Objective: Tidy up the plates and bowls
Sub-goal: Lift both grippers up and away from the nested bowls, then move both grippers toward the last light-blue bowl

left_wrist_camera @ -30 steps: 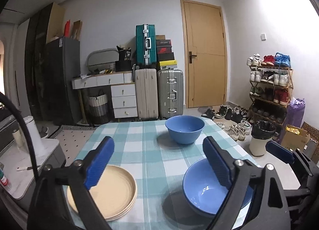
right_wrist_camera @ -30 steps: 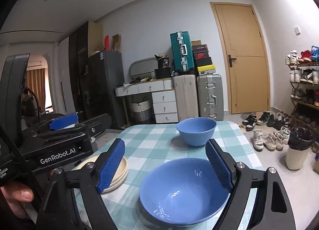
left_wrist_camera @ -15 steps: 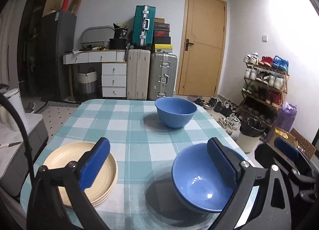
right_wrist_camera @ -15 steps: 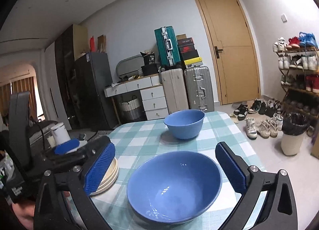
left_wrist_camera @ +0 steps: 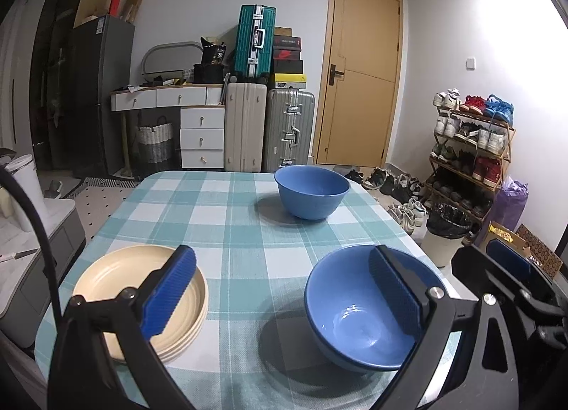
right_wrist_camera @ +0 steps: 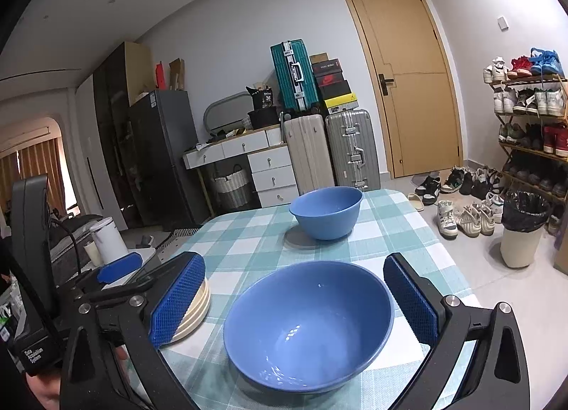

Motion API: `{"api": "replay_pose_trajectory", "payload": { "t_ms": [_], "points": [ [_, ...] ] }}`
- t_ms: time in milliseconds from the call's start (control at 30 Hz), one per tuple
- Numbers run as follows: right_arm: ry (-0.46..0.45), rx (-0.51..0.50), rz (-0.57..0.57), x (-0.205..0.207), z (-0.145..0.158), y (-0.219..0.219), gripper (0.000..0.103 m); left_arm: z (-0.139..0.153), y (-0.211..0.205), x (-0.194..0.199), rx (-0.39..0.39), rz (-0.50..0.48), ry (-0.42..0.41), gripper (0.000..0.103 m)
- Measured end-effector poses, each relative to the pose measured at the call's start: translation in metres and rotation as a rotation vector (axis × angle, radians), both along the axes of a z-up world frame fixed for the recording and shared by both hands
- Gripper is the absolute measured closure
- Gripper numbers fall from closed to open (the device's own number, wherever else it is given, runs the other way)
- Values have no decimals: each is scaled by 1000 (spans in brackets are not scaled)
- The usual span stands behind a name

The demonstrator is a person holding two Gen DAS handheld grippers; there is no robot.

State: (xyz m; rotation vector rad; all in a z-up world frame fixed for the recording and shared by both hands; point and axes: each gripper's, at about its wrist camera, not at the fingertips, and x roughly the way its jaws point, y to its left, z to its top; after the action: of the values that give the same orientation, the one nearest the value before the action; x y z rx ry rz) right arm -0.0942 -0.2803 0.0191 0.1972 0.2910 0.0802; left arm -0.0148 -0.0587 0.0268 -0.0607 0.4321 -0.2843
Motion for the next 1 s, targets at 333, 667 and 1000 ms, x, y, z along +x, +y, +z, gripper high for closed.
{"api": "replay_pose_trajectory", "payload": {
  "t_ms": [333,667,1000],
  "points": [
    [-26,25,-5,-2,8,-9,1,16,23,17,-70,44,16,4],
    [68,70,78,57,82,-41,1,67,5,88,-33,-14,98,4],
    [333,135,92,203,89,-88,14,65,-33,219,-10,7,303,5]
  ]
}}
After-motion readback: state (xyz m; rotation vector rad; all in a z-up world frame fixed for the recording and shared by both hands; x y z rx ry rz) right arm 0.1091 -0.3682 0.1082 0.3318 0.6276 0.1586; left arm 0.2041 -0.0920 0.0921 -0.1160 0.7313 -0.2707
